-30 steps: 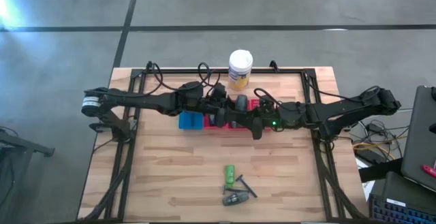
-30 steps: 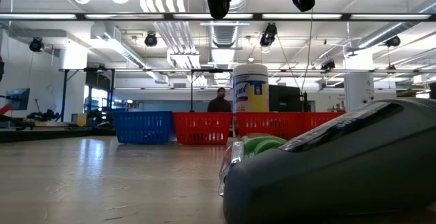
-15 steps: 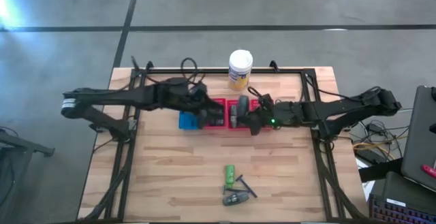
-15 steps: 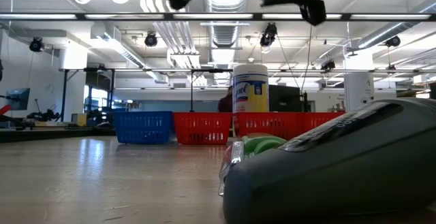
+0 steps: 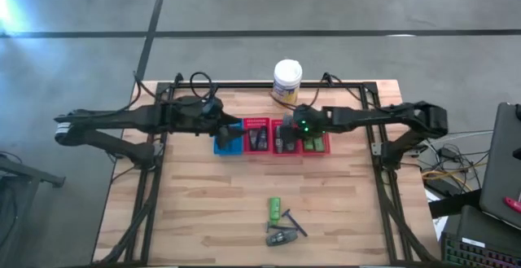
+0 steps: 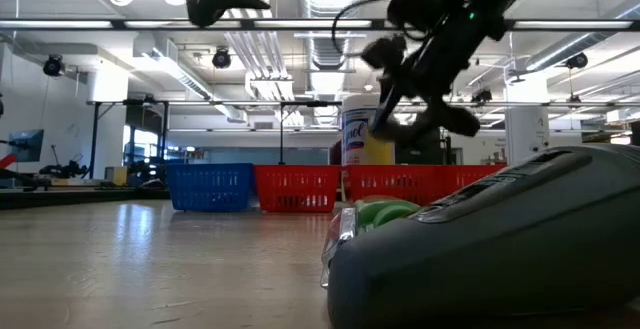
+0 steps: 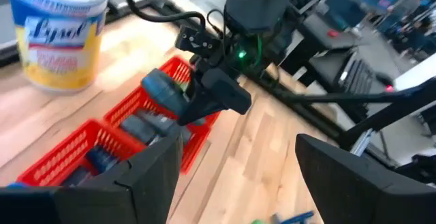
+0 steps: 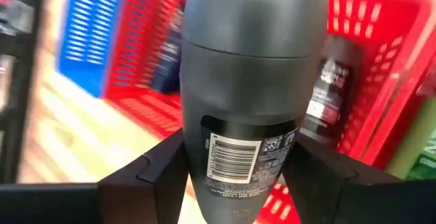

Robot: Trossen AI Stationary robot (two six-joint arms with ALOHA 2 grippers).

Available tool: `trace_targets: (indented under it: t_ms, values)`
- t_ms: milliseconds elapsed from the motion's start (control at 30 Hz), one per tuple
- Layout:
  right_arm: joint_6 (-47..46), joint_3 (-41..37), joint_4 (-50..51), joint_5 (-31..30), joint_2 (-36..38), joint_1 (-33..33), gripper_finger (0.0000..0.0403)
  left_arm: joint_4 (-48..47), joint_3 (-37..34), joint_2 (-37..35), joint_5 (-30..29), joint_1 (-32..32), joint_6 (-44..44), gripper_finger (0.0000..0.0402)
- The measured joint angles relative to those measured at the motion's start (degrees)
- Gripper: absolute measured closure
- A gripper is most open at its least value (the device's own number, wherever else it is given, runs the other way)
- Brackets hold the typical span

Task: Pick & Place Travel size toiletries
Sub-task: Put the black deodorant into the middle red bin, then put the green shampoo into the right red bin

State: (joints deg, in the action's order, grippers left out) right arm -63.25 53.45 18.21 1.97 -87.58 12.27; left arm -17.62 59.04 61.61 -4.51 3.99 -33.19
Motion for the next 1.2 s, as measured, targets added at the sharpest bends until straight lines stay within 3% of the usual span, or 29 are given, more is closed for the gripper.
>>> trace_targets:
  t_ms: [100, 300, 467, 700, 967, 1200]
  values:
    - [0.1, 0.5, 0.1, 4.1, -3.7, 0.8, 0.0172, -0.1, -1.9, -0.3, 0.0, 0.0, -0.2, 0.0113]
    - [0.3, 3.3, 1.1, 4.0, -5.8, 0.5, 0.0127, 0.2, -4.7, -0.3, 0.4, 0.0, 0.7, 0.0111]
    - [5.2, 6.5, 8.3, 0.0, -1.2, -2.0, 0.0096, 0.1, -6.5, -0.1, 5.8, 0.0, 5.2, 0.0112]
    - [8.2, 8.5, 26.1, -5.5, 8.9, -12.7, 0.0065, -1.4, -9.6, 4.7, 8.6, -1.8, -1.0, 0.0113]
    - [-20.2, 1.3, 29.6, -14.4, 15.7, -34.0, 0.0062, -1.5, -4.2, 20.9, 5.5, -12.5, -19.3, 0.0114]
    - [-38.6, 0.0, 32.2, -17.1, 13.4, -45.7, 0.0069, -2.7, 8.6, 35.6, -1.3, -20.0, -30.4, 0.0115]
